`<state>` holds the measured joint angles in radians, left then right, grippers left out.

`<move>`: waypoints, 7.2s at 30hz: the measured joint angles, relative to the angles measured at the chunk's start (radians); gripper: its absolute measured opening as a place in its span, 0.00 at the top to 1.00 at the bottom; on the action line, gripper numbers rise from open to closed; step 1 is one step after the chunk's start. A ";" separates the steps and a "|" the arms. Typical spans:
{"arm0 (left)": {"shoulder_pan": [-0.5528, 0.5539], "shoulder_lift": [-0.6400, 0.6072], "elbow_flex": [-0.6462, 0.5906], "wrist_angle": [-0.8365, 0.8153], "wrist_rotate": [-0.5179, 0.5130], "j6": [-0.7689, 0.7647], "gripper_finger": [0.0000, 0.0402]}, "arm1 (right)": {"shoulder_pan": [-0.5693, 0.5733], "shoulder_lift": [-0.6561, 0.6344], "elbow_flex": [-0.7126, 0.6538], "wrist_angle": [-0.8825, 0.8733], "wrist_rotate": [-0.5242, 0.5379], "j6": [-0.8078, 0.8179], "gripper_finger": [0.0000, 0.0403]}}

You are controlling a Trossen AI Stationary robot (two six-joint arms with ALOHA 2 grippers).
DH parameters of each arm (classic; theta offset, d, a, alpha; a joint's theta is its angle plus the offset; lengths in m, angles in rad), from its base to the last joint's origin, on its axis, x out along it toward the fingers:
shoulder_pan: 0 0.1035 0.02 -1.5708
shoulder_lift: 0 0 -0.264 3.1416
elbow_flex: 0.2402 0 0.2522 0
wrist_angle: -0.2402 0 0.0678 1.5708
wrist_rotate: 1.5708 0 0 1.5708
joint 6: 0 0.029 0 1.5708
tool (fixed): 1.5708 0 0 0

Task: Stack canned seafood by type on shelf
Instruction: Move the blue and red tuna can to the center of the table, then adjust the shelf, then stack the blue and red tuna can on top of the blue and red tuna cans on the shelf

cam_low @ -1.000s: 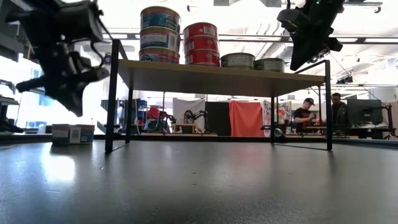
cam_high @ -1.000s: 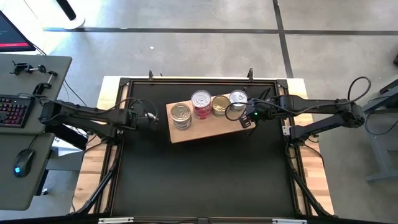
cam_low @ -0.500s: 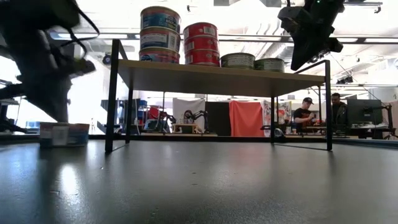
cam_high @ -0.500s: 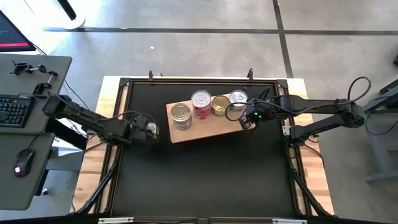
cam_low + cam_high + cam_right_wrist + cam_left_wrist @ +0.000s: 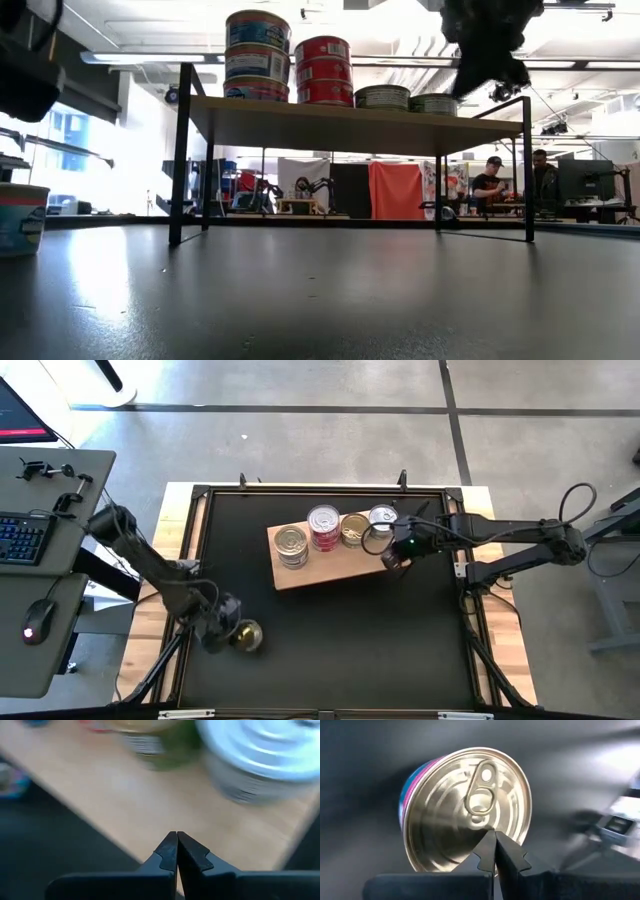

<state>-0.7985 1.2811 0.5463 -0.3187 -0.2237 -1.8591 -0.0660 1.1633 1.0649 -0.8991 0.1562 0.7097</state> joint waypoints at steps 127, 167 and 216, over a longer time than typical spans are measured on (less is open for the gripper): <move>0.233 0.311 0.580 0.135 -0.026 1.440 1.00 | 0.401 0.330 0.001 0.873 -0.154 0.113 1.00; 0.229 0.356 0.286 0.133 -0.190 1.442 1.00 | 0.451 0.794 0.000 1.040 0.070 0.427 1.00; 0.202 0.190 0.136 -0.095 -0.284 1.067 1.00 | 0.363 0.704 0.169 1.350 -0.197 0.005 1.00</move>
<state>-0.5962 1.4710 0.6823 -0.4139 -0.5073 -0.7918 0.2968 1.8675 1.2344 0.4512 -0.0412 0.7142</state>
